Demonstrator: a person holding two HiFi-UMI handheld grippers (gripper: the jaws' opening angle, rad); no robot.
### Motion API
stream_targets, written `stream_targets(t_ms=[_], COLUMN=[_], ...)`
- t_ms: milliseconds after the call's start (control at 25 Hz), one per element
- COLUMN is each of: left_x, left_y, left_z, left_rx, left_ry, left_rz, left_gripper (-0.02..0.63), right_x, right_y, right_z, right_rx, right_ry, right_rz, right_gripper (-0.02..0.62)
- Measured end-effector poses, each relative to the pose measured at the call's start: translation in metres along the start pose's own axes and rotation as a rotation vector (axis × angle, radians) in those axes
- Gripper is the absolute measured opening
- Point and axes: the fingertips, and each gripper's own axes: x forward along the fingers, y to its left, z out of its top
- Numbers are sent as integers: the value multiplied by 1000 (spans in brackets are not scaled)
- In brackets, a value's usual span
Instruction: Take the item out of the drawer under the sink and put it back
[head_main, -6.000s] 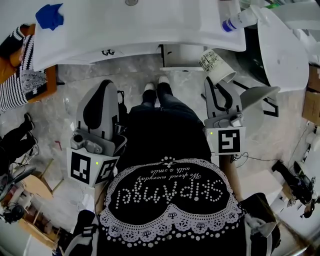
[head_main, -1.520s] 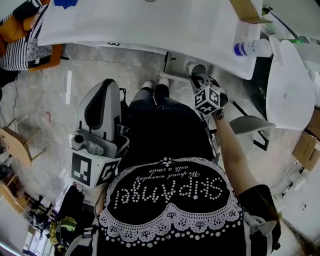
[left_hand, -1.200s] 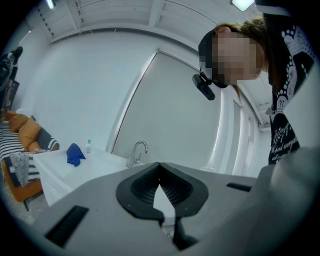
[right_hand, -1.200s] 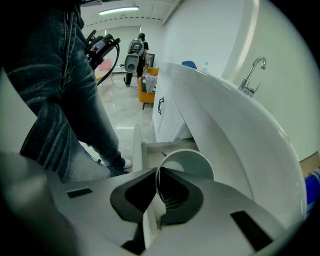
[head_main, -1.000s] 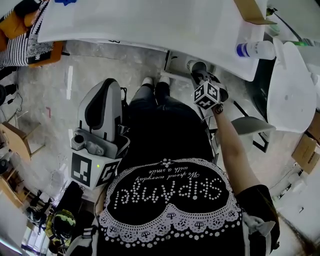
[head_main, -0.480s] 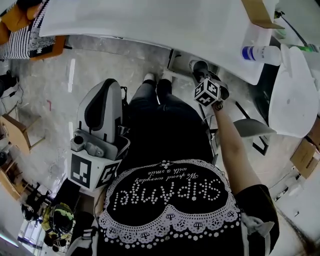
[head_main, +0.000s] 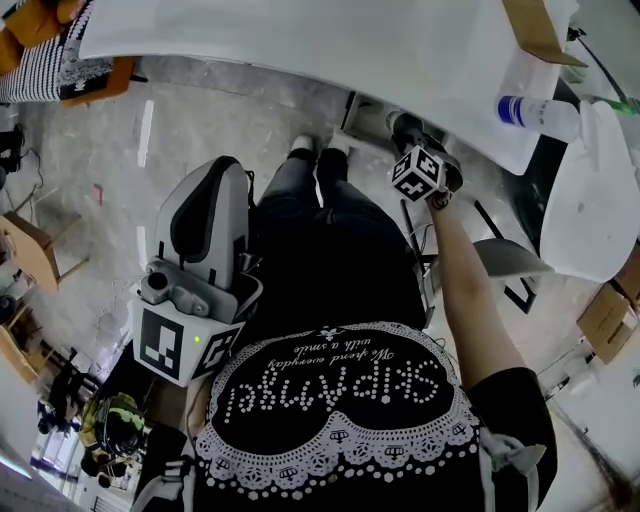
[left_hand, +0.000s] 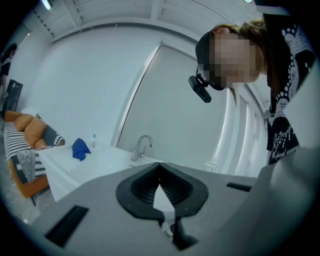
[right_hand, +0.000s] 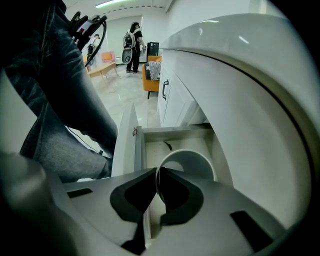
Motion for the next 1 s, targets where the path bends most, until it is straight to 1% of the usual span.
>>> stream_targets(t_ms=[120,240,280,440,600,720,840,1000], left_x=[1,-5,-7,-3,-3,-4,-10,-12], left_y=[2,3,3,5,5,5,6,8], left_z=[-1,-13,-16,-4,-5,-9,-20,-23], left_rx=[-3,-15,-16,-11,-19,-25,-34,-37], left_ry=[8,71,81,17,17,31,89,98], left_rz=[6,8,6,15,17,19,23,31], left_gripper=[5,5,5,5,5,5,5,5], right_x=[5,9,10,14,16,18,21,23], right_y=[-1,-2,-2,-5,-6,-7,-7,-8], right_z=[2,2,2,2,2,1,1,-1], right_rx=[-17,-31,-34,-45,-58,-64,-72,-71], right_ry=[10,22,24,34,40,43,50,58], right_rz=[8,13,15,17,22,27,32,36], right_gripper=[26,26,26,26,26,26,26,26])
